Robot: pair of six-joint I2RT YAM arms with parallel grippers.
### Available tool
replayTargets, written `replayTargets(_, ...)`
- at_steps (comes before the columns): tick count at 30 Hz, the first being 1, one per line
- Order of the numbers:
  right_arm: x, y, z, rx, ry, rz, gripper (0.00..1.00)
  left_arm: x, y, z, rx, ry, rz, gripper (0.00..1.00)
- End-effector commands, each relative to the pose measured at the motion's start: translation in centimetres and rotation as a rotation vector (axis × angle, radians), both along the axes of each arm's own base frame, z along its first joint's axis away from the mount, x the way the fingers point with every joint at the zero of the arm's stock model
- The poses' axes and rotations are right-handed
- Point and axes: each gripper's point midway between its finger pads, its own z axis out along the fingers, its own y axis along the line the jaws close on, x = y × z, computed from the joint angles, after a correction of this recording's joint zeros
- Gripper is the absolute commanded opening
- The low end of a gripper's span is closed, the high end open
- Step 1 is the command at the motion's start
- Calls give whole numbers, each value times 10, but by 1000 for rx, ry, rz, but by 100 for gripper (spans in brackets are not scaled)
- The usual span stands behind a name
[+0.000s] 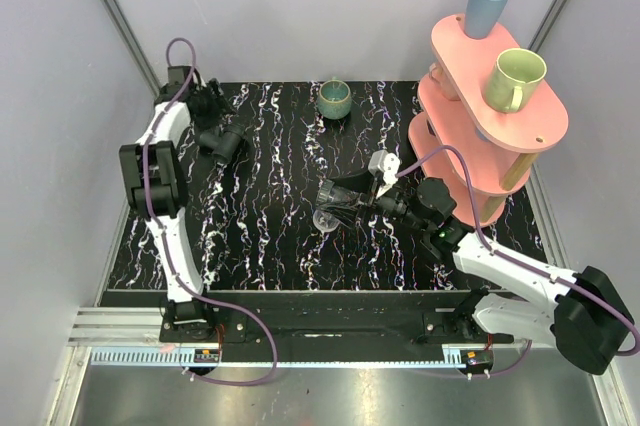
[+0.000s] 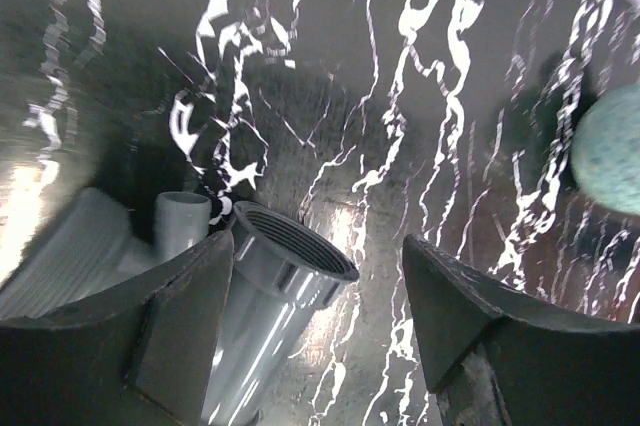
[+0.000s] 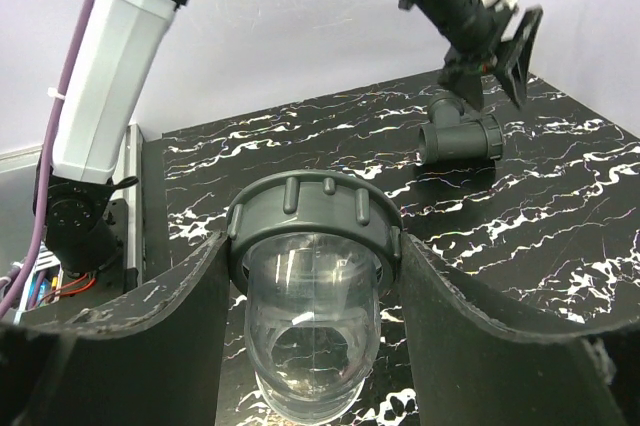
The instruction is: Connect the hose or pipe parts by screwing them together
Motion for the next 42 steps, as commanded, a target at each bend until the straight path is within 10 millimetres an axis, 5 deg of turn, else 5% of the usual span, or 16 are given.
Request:
replayTargets(1,5,0,23,43,-67,-22,33,7,-28,-5,-47,3,-121,73)
replayTargets(10,3,-2,29,51,-76,-16,33,-25,-115,-8,-32,-14,-403,75)
replayTargets(19,-6,-12,39,75,-85,-24,33,-112,-203,-8,-175,-58,-750,75)
replayTargets(23,-8,-14,41,78,-84,-26,33,-137,-221,22,-224,-142,-808,75)
replayTargets(29,-10,-16,43,85,-84,-29,33,-150,-208,56,-147,-187,-667,78)
replayTargets(32,-9,-16,43,84,-86,-32,33,-157,-185,54,-93,-144,-490,79)
replayTargets(37,-9,-15,45,88,-89,-32,33,-183,-149,19,-9,-9,-259,73)
replayTargets(42,-9,-15,46,89,-88,-26,33,-202,-144,6,-20,-8,-218,66)
